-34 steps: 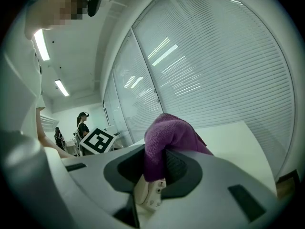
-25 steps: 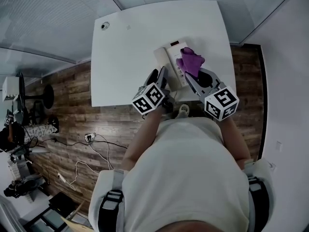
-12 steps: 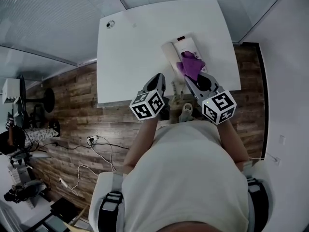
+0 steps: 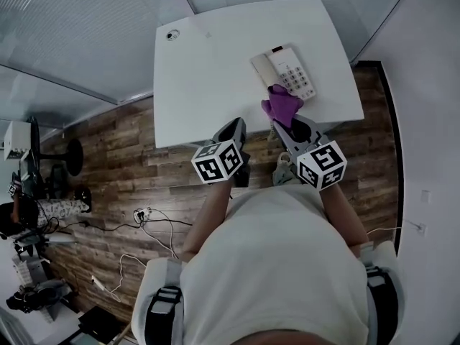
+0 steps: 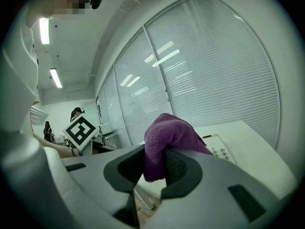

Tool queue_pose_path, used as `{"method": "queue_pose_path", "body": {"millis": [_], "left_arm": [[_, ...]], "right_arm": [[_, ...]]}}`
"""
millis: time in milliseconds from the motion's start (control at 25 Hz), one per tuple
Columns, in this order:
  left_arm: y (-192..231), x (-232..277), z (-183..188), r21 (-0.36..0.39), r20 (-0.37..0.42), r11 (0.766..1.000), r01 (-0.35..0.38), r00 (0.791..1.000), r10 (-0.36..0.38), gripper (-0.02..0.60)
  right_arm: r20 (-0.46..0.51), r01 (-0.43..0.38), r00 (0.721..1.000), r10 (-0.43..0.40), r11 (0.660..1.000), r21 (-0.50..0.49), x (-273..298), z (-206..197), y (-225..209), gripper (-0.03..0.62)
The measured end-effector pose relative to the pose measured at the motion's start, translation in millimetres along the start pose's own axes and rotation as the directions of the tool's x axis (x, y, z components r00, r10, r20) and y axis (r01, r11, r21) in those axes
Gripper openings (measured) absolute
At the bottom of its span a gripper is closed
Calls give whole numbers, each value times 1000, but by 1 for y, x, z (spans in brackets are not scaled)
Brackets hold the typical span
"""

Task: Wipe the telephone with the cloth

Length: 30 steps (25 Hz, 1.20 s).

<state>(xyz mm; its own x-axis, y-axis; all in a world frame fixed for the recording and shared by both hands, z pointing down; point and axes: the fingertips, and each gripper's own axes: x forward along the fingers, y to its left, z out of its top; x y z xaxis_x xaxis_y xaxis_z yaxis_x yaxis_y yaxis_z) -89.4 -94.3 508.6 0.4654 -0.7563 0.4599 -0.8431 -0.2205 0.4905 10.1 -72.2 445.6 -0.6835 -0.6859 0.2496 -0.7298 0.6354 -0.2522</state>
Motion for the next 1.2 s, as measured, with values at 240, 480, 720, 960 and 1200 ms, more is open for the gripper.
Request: {"method": "queue_pose_path", "body": {"millis": [240, 480, 720, 960, 1200], "left_arm": [[2, -38, -25, 32, -36, 998, 47, 998, -46, 21], [1, -75, -43, 30, -44, 996, 85, 996, -83, 21], [3, -113, -62, 12, -31, 995, 96, 995, -95, 21], [7, -142, -75, 15, -15, 995, 102, 995, -102, 20], [9, -163, -79, 20, -2, 994, 105, 994, -105, 21]], "right_arm": [[-7, 34, 999, -34, 999, -8, -18, -20, 38, 89], [-12, 59, 998, -59, 998, -6, -37, -35, 73, 89], [-24, 38, 999, -39, 999, -39, -53, -49, 112, 89], [-28, 10, 1000, -11, 998, -58, -59, -62, 143, 89], [-13, 4, 1000, -5, 998, -68, -64, -65, 165, 89]]}}
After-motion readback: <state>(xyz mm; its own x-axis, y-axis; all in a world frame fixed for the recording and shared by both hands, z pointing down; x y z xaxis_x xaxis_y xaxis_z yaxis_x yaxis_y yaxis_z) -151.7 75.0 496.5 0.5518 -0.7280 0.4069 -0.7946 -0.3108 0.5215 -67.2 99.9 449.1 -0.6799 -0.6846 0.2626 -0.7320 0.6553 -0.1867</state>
